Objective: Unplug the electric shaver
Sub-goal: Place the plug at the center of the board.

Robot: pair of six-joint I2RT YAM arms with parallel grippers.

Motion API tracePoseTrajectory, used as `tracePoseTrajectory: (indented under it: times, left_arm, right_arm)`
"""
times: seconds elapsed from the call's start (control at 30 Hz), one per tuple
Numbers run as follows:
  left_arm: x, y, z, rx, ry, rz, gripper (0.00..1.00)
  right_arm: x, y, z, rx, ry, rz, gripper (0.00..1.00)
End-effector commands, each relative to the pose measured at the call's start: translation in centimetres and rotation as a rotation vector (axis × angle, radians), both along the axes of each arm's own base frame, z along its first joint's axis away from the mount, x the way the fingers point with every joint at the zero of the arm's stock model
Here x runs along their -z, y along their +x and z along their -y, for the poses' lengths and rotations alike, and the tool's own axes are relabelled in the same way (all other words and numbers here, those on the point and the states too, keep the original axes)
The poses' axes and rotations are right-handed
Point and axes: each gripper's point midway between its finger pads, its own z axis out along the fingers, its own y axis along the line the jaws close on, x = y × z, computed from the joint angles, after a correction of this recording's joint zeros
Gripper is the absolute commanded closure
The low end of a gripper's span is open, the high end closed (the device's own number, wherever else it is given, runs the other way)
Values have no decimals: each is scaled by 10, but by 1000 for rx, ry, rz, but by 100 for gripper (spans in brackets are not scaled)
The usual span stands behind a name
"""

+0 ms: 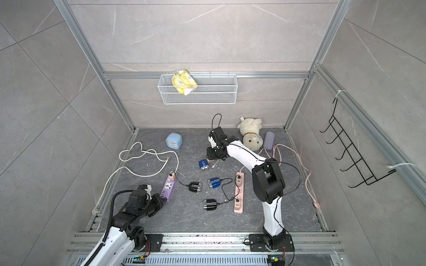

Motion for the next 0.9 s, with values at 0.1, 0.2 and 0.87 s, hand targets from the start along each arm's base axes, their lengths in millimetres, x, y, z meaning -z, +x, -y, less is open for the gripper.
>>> tracePoseTrajectory:
  times: [0.1, 0.2, 0.87]
  left_arm:
    - [-20, 6, 6, 36, -9, 34, 100]
    - [-19, 5, 5, 39, -4, 29, 100]
    - [-25, 7, 6, 54, 5, 44, 90]
  right_arm:
    - [20, -20, 12, -98, -174, -179, 77]
    - [25, -17, 21, -100, -240, -206, 78]
    - [74, 4, 24, -127, -298, -365, 75]
